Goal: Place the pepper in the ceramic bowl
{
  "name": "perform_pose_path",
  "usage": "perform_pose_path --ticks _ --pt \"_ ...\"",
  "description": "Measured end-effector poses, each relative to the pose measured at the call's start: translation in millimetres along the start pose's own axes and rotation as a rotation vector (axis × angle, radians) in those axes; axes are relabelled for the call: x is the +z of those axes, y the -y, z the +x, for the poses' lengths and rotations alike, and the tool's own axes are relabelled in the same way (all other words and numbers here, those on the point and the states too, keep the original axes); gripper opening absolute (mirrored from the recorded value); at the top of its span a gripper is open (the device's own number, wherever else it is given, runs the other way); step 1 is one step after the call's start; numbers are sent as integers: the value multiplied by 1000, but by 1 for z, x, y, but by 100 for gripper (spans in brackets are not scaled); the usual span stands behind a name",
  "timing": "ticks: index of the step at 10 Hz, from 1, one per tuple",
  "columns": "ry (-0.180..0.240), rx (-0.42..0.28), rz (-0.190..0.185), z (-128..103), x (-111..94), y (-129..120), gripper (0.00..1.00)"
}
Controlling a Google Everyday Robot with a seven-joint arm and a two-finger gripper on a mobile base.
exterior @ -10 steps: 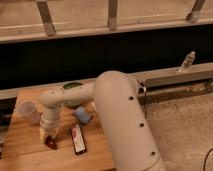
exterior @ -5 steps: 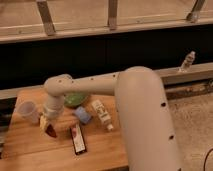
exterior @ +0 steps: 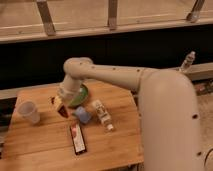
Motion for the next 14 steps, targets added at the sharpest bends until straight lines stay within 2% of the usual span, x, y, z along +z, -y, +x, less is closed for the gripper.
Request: perform_pose_path --ticks 1,2,6,8,11,14 --pt "-33 2 6 1 -13 -11 0" --pt "-49 0 10 2 -19 -14 0" --pt "-49 -1 11 2 -18 -14 0" --pt "-61 -4 -3 5 -21 -14 0" --pt "-113 -10 -23 19 -42 -40 0" --pt "-125 -5 -32 29 -51 -72 0"
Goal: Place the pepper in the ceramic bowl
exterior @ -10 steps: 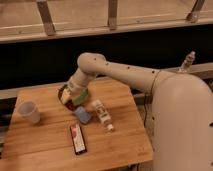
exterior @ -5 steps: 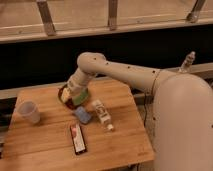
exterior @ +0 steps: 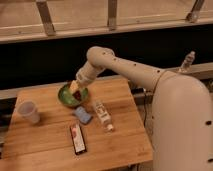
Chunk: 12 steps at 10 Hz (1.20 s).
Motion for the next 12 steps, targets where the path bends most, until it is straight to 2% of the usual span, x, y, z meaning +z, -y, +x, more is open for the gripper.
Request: perform_pose_path --ticks 1,6,8,9,12 --pt "3 -2 3 7 1 -10 0" --pt "59 -81 28 68 29 -14 0" --pt "71 -88 47 72 41 -23 0" --pt "65 -75 57 69 46 -36 0" --pt "39 -58 54 56 37 -56 0"
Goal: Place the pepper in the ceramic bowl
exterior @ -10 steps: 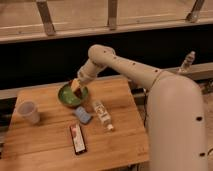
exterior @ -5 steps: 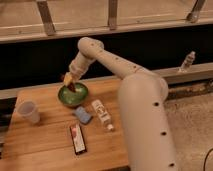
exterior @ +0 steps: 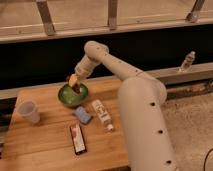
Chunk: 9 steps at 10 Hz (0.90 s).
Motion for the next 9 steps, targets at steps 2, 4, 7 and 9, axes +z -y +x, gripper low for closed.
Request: perform_pose_path --ticks 2,4,7,9 --pt "-31 -30 0 1 3 4 0" --pt "-127 -97 -29 3 1 10 0" --pt "-168 -147 -75 7 4 19 0" --pt "-123 -175 -89 13 15 29 0"
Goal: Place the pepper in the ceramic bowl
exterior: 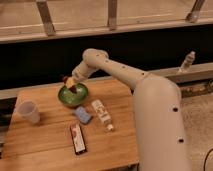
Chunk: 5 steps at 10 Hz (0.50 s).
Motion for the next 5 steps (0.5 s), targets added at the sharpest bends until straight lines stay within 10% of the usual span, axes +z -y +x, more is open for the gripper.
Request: perform_pose_path --ticks 3,5 --pt "11 -1 -8 0 0 -2 7" --pt "12 -2 -7 1 1 -1 29"
